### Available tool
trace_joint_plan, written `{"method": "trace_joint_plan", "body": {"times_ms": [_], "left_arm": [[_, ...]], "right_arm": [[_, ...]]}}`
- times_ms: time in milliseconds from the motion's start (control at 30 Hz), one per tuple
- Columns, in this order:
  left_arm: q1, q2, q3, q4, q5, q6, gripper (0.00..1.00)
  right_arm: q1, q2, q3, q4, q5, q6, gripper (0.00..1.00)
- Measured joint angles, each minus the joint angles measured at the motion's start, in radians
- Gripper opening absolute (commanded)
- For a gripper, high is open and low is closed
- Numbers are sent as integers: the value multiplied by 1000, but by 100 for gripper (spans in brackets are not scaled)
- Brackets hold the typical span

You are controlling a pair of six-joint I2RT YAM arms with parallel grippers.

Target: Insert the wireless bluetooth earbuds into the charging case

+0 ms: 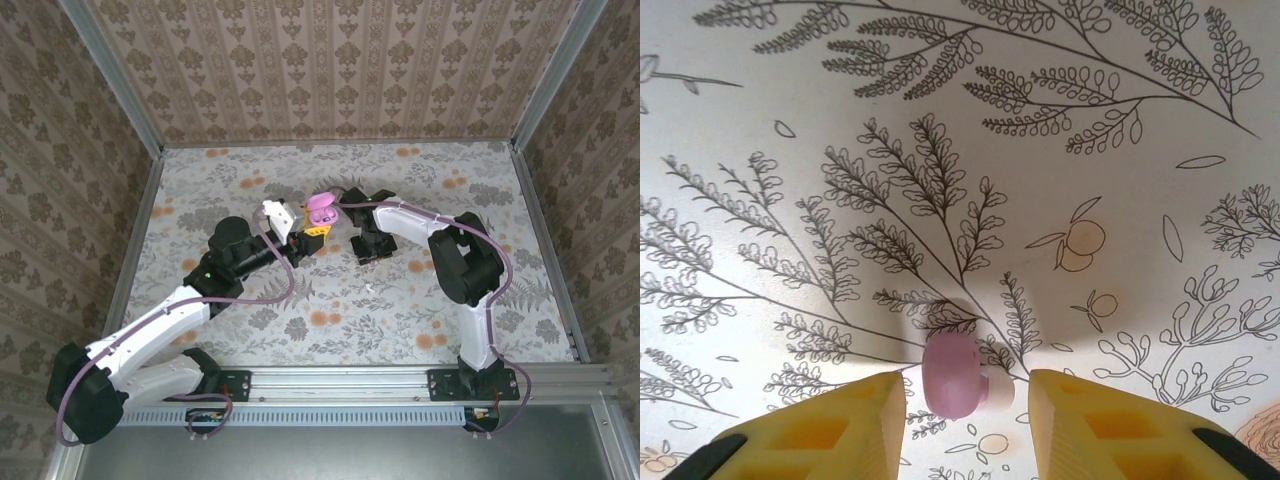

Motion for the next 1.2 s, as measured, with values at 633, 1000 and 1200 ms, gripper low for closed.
{"method": "trace_joint_plan", "body": {"times_ms": [633, 1000, 1200], "left_arm": [[0, 0, 0, 0, 0, 0, 38], [0, -4, -5, 0, 0, 0, 38], [1, -6, -6, 0, 0, 0, 38]], "right_arm": [[6, -12, 0, 1, 0, 7, 36], [6, -5, 0, 1, -3, 7, 35], [6, -3, 0, 5, -7, 7, 33]]}}
